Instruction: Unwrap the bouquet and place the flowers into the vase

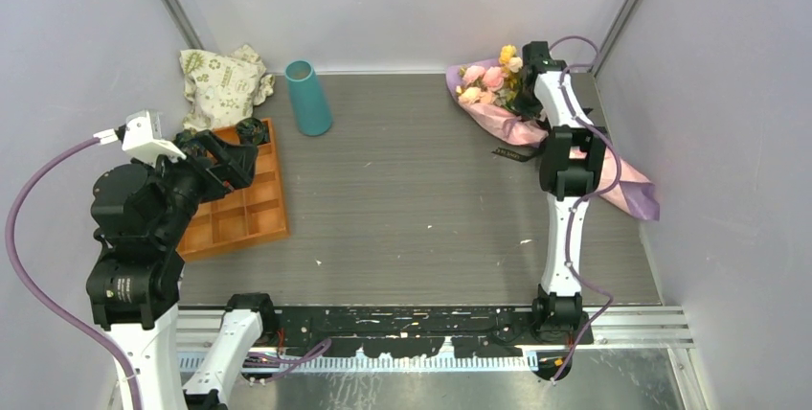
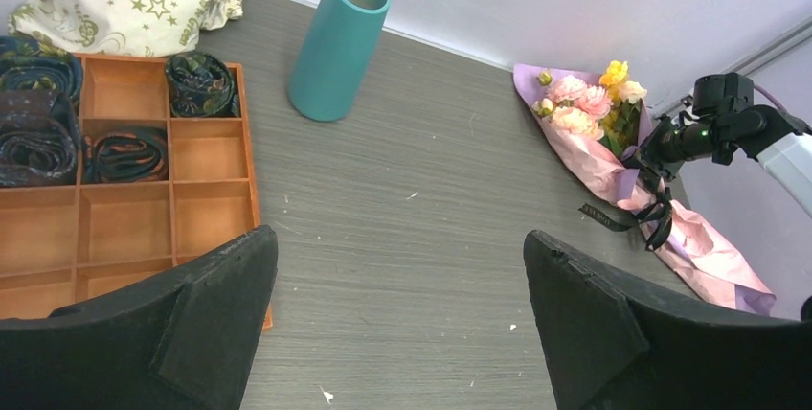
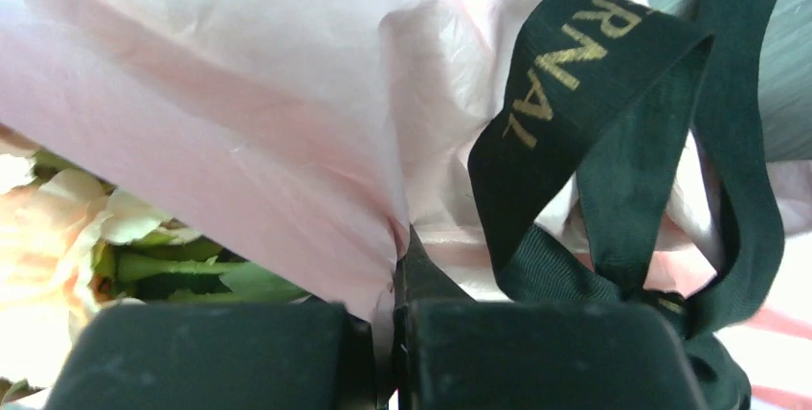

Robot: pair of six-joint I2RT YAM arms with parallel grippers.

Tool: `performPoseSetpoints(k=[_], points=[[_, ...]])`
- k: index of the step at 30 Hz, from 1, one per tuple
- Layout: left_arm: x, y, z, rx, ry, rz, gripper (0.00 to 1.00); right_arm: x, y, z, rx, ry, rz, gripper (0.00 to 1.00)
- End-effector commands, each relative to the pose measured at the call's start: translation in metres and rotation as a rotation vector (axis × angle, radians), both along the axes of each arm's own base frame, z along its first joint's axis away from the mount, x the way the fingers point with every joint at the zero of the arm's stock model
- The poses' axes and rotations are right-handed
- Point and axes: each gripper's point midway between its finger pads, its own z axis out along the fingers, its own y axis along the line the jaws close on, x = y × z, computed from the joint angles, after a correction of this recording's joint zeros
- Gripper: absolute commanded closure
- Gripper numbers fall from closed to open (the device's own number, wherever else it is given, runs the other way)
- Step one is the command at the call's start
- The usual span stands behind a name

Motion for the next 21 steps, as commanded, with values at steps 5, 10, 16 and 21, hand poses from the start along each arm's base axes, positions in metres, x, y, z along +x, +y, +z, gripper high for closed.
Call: performPoseSetpoints(k=[5, 10, 16, 21], points=[[0.003, 0.001, 0.013, 0.021, -0.064, -0.002, 0.0, -0.022, 0.115, 0.103, 0.055, -0.2, 0.263, 0.99], [0.001, 0.001, 0.014, 0.026, -0.067, -0.001, 0.0, -0.058, 0.176, 0.139, 0.102, -0.258, 0.401, 0.99], [0.002, 0.001, 0.012, 0.026, -0.064, -0.005, 0.0, -0.109, 0.202, 0.141, 0.122, -0.245, 0.479, 0.99], [0.009, -0.003, 0.007, 0.012, -0.05, -0.026, 0.0, -0.148, 0.208, 0.121, 0.135, -0.198, 0.515, 0.99]])
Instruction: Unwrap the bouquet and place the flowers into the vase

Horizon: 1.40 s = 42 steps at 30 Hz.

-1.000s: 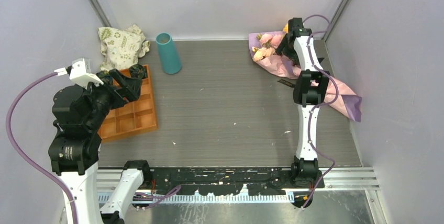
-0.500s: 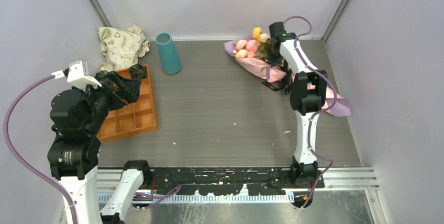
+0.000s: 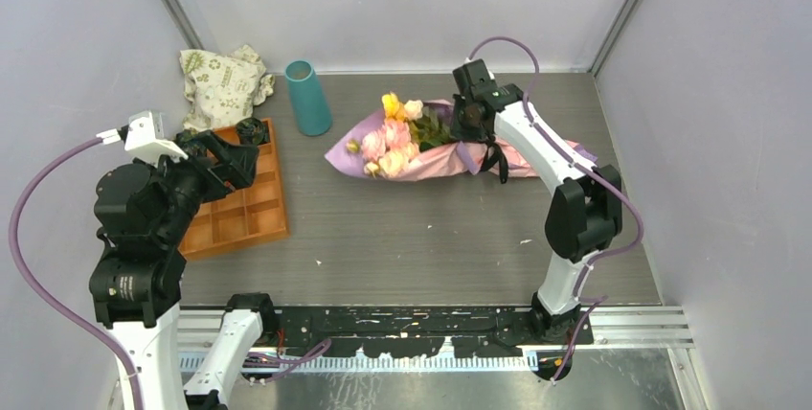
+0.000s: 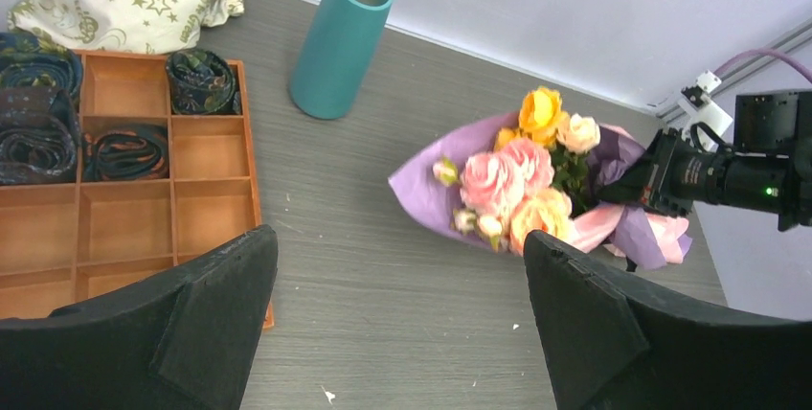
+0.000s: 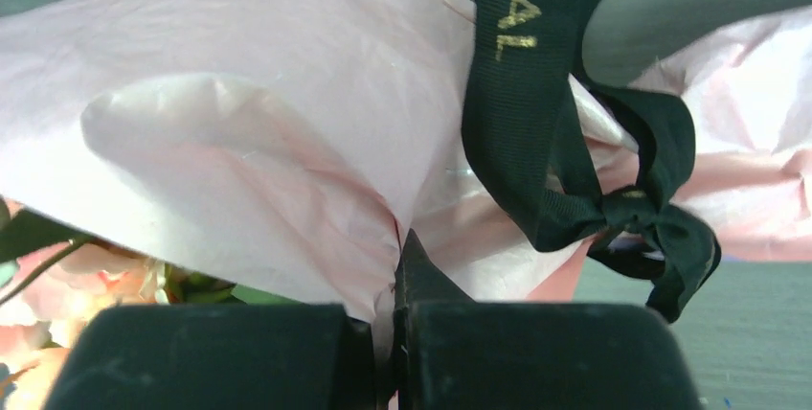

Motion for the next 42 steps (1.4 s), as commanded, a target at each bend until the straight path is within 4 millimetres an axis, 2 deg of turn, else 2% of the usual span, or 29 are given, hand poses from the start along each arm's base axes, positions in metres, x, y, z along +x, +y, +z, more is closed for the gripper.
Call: performPoseSetpoints(k=[1, 5, 9, 10, 11, 13, 15, 17, 19, 22, 26, 30, 38, 41, 42], points=[[0.009, -0.005, 0.008, 0.007, -0.045, -0.033, 0.0, -0.021, 0.005, 0.005, 0.034, -0.038, 0.023, 0.99], [0.019, -0.009, -0.003, -0.012, -0.021, -0.054, 0.01, -0.049, 0.019, -0.007, 0.019, -0.008, 0.069, 0.99], [0.023, -0.018, -0.011, -0.031, 0.008, -0.103, 0.02, -0.068, 0.041, -0.005, 0.027, -0.01, 0.125, 0.99], [0.024, -0.019, -0.013, -0.033, 0.015, -0.107, 0.02, -0.068, 0.044, -0.004, 0.031, -0.01, 0.132, 0.94], [0.024, -0.019, -0.014, -0.033, 0.017, -0.108, 0.02, -0.067, 0.043, -0.004, 0.018, -0.01, 0.127, 0.84], [0.024, -0.019, -0.016, -0.028, 0.02, -0.106, 0.02, -0.064, 0.035, 0.003, -0.023, -0.022, 0.105, 0.59], [0.021, -0.018, -0.017, -0.019, 0.024, -0.105, 0.03, -0.062, 0.026, 0.014, -0.052, -0.056, 0.085, 0.39], [0.02, -0.017, -0.02, -0.011, 0.03, -0.102, 0.02, -0.061, 0.013, 0.026, -0.096, -0.105, 0.065, 0.17], [0.019, -0.017, -0.022, -0.009, 0.033, -0.104, 0.02, -0.059, -0.004, 0.032, -0.167, -0.141, 0.043, 0.02], [0.022, -0.019, -0.025, -0.019, 0.035, -0.113, 0.02, -0.059, -0.017, 0.023, -0.254, -0.121, 0.075, 0.01], [0.025, -0.022, -0.03, -0.032, 0.048, -0.128, 0.03, -0.053, -0.025, -0.013, -0.384, -0.032, 0.134, 0.0], [0.022, -0.021, -0.028, -0.023, 0.04, -0.121, 0.03, -0.049, -0.017, -0.054, -0.403, 0.066, 0.185, 0.01], [0.021, -0.021, -0.03, -0.024, 0.037, -0.122, 0.03, -0.057, -0.007, -0.132, -0.248, 0.227, 0.219, 0.01], [0.024, -0.022, -0.032, -0.033, 0.044, -0.126, 0.03, -0.06, 0.004, -0.151, -0.153, 0.286, 0.25, 0.01], [0.024, -0.022, -0.033, -0.035, 0.043, -0.127, 0.03, -0.061, 0.01, -0.154, -0.108, 0.303, 0.266, 0.05]])
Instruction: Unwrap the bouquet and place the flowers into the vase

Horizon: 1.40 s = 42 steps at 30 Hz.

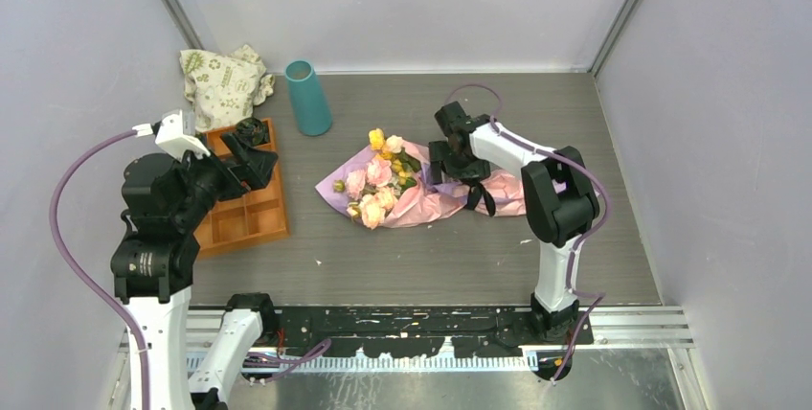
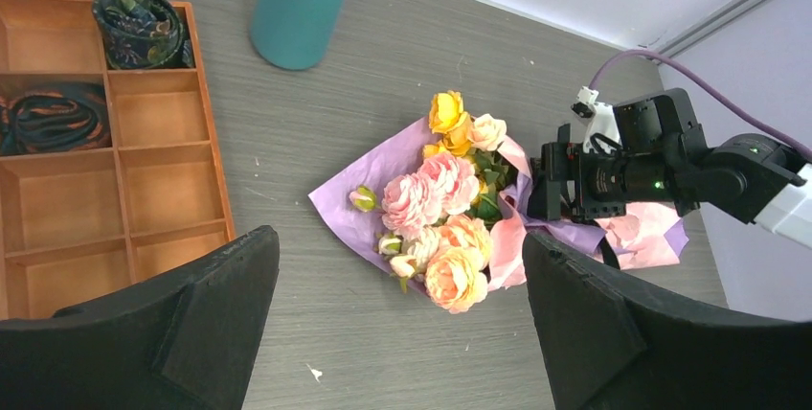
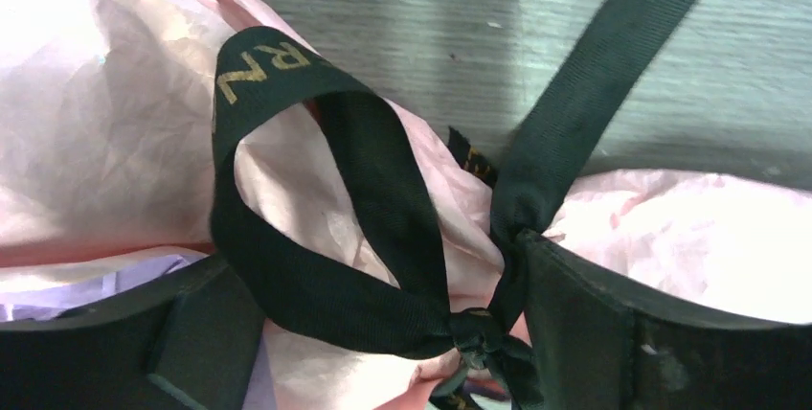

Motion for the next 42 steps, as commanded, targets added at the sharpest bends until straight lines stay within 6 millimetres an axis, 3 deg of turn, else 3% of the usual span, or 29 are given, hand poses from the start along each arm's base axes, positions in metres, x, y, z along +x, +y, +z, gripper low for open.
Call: performPoseSetpoints(k=[1, 5, 7, 8, 13, 23, 29, 32, 36, 39, 42], points=[[0.007, -0.005, 0.011, -0.007, -0.057, -0.027, 0.03, -0.004, 0.031, -0.029, 0.196, 0.107, 0.04, 0.14], [0.009, -0.004, 0.009, -0.005, -0.056, -0.026, 0.03, -0.005, 0.038, -0.042, 0.241, 0.147, 0.028, 0.65], [0.011, -0.004, 0.007, -0.003, -0.051, -0.027, 0.03, -0.005, 0.036, -0.047, 0.244, 0.158, 0.0, 0.97], [0.012, -0.005, 0.006, -0.004, -0.049, -0.028, 0.03, -0.004, 0.034, -0.047, 0.247, 0.16, -0.016, 0.99], [0.017, -0.006, 0.0, -0.008, -0.033, -0.036, 0.03, 0.005, 0.019, -0.026, 0.261, 0.086, -0.132, 0.99], [0.025, -0.01, -0.005, -0.028, -0.022, -0.051, 0.03, 0.014, 0.021, 0.068, 0.514, -0.238, -0.583, 0.99], [0.054, -0.008, -0.01, -0.026, 0.011, -0.042, 0.03, 0.049, 0.032, 0.118, 0.632, -0.366, -0.68, 0.99], [0.079, -0.002, -0.011, -0.015, 0.054, -0.013, 0.04, 0.063, 0.045, 0.118, 0.643, -0.33, -0.681, 0.99], [0.112, 0.003, -0.014, -0.016, 0.128, 0.024, 0.06, 0.069, 0.062, 0.096, 0.655, -0.267, -0.67, 0.99], [0.134, 0.002, -0.009, 0.014, 0.13, 0.051, 0.06, 0.064, 0.069, 0.081, 0.619, -0.23, -0.619, 0.81], [0.157, 0.002, -0.008, 0.031, 0.113, 0.067, 0.05, 0.06, 0.071, 0.083, 0.611, -0.234, -0.56, 0.48]])
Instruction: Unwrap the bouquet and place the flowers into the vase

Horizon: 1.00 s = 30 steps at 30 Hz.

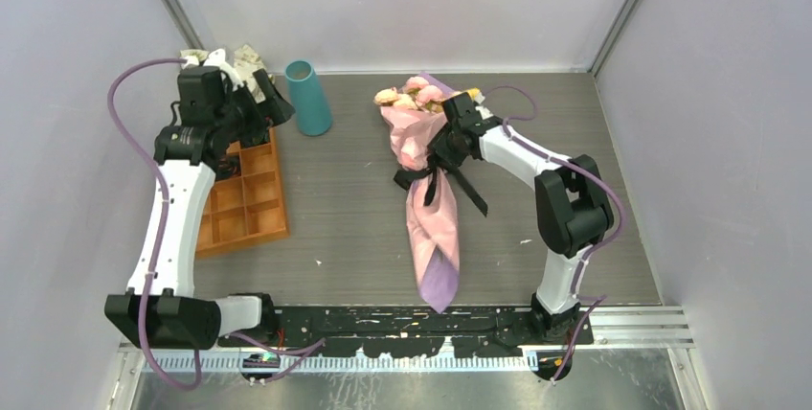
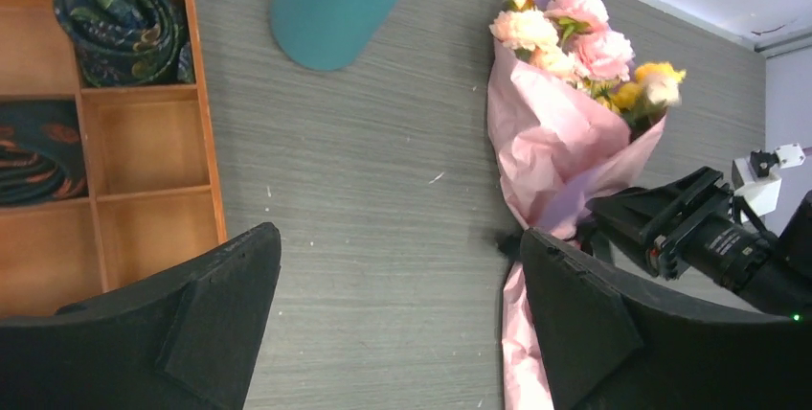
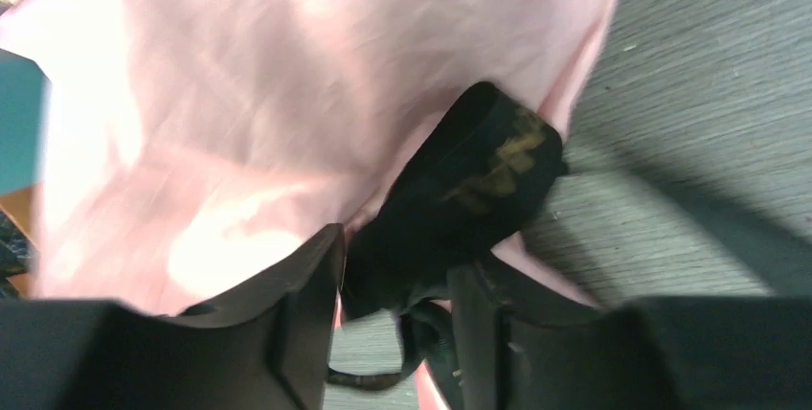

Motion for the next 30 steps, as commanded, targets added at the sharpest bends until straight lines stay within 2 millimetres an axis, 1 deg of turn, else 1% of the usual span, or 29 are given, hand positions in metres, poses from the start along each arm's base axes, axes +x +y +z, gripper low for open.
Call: performPoseSetpoints(k=[1, 2, 3, 4, 6, 7, 8, 9, 11, 14, 16, 17, 19, 22, 25, 30], points=[[0.035, -0.001, 0.034, 0.029, -0.122, 0.027, 0.03, 0.005, 0.016, 0.034, 0.026, -0.102, 0.091, 0.39], [0.044, -0.004, 0.034, 0.029, -0.121, 0.022, 0.03, 0.002, 0.017, 0.04, 0.015, -0.121, 0.113, 0.29], [0.053, -0.006, 0.032, 0.036, -0.112, 0.017, 0.02, 0.0, 0.016, 0.048, 0.004, -0.148, 0.133, 0.23], [0.062, -0.007, 0.031, 0.048, -0.102, 0.016, 0.02, -0.003, 0.016, 0.055, -0.007, -0.169, 0.151, 0.21], [0.08, -0.007, 0.023, 0.112, -0.054, 0.041, 0.02, -0.008, 0.013, 0.078, -0.013, -0.221, 0.174, 0.2], [0.088, -0.005, 0.022, 0.152, -0.032, 0.066, 0.02, -0.011, 0.011, 0.082, -0.019, -0.233, 0.183, 0.2], [0.094, -0.001, 0.016, 0.196, 0.01, 0.092, 0.04, -0.015, 0.009, 0.094, -0.018, -0.262, 0.186, 0.2], [0.099, 0.002, 0.016, 0.234, 0.035, 0.124, 0.05, -0.017, 0.005, 0.1, -0.024, -0.281, 0.185, 0.19], [0.108, 0.009, 0.009, 0.289, 0.099, 0.181, 0.09, -0.024, -0.001, 0.11, -0.034, -0.314, 0.196, 0.19], [0.123, 0.013, 0.003, 0.31, 0.139, 0.231, 0.13, -0.033, -0.006, 0.121, -0.035, -0.351, 0.21, 0.19], [0.133, 0.015, -0.001, 0.321, 0.156, 0.252, 0.14, -0.04, -0.009, 0.127, -0.039, -0.369, 0.223, 0.19], [0.138, 0.016, 0.003, 0.322, 0.144, 0.266, 0.14, -0.043, -0.011, 0.128, -0.043, -0.374, 0.23, 0.19], [0.146, 0.018, -0.003, 0.338, 0.162, 0.284, 0.15, -0.049, -0.016, 0.13, -0.055, -0.383, 0.238, 0.16], [0.154, 0.022, -0.006, 0.355, 0.17, 0.309, 0.16, -0.058, -0.023, 0.133, -0.073, -0.398, 0.244, 0.14], [0.162, 0.021, -0.011, 0.359, 0.168, 0.318, 0.16, -0.065, -0.028, 0.137, -0.081, -0.416, 0.247, 0.14], [0.173, 0.02, -0.028, 0.36, 0.188, 0.324, 0.17, -0.074, -0.039, 0.14, -0.107, -0.427, 0.236, 0.13]])
